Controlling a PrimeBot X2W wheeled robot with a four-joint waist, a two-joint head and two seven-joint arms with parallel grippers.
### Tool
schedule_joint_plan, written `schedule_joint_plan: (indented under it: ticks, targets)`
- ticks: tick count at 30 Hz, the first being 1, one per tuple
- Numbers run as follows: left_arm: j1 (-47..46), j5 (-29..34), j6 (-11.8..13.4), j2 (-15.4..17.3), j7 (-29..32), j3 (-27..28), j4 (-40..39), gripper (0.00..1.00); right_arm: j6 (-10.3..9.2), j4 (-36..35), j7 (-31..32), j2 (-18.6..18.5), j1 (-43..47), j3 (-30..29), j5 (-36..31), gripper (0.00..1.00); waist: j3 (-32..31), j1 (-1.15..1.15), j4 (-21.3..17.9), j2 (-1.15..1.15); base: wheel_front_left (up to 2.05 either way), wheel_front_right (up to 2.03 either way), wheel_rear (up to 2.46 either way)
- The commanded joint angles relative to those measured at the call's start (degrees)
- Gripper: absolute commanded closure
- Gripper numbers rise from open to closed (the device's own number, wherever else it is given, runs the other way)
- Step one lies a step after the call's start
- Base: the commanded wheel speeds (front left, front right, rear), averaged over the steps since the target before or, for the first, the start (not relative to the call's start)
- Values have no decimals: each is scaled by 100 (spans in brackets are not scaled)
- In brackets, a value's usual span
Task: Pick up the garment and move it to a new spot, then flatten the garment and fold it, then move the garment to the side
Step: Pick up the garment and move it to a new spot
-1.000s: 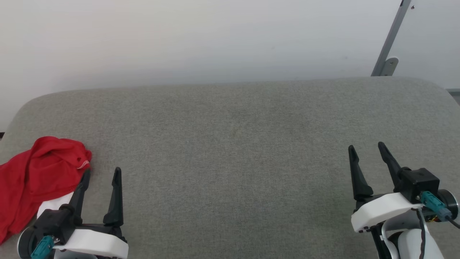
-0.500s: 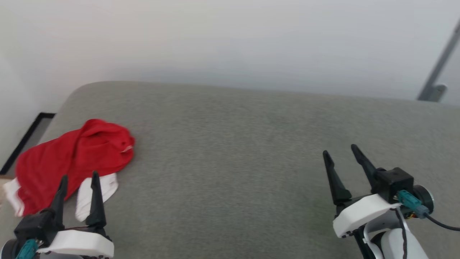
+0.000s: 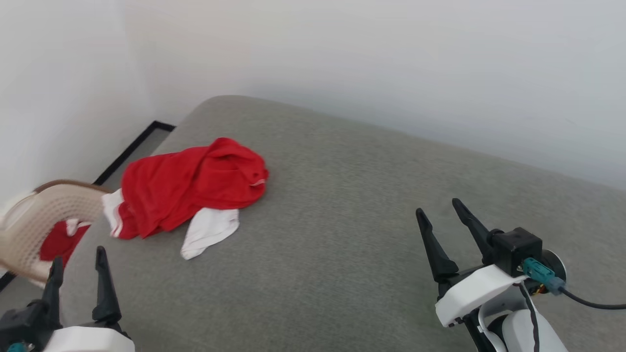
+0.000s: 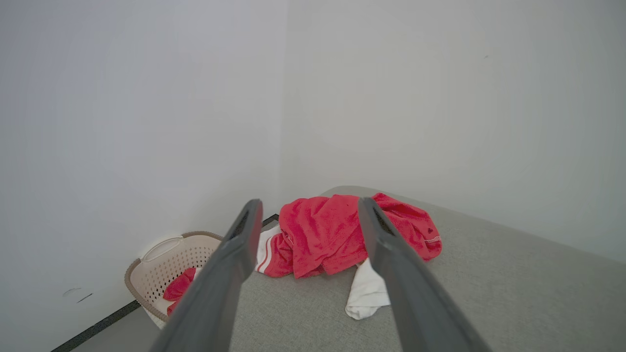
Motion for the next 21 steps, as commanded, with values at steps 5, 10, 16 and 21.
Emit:
schedule_joint_plan:
  ticks: [5,10,16,21]
  targets:
    - [119,-94,105,-14,53,71,-132,0,-2,33,-55,22,-23,-24,59,0,-14,0,379,0,0,0,0]
    - [21,-274,102,-87,49,135,-159,0,-3,0,-57,2,46,-136,72,0,29,0,449,0,0,0,0]
    - [-471,-374,-35,-3,96,34,104,0,-2,-112,9,39,10,-371,-12,0,228,0,287,0,0,0,0]
    - [-1158,-462,-217,130,65,-29,556,0,-2,-267,97,5,-131,-472,-115,0,551,0,-32,0,0,0,0]
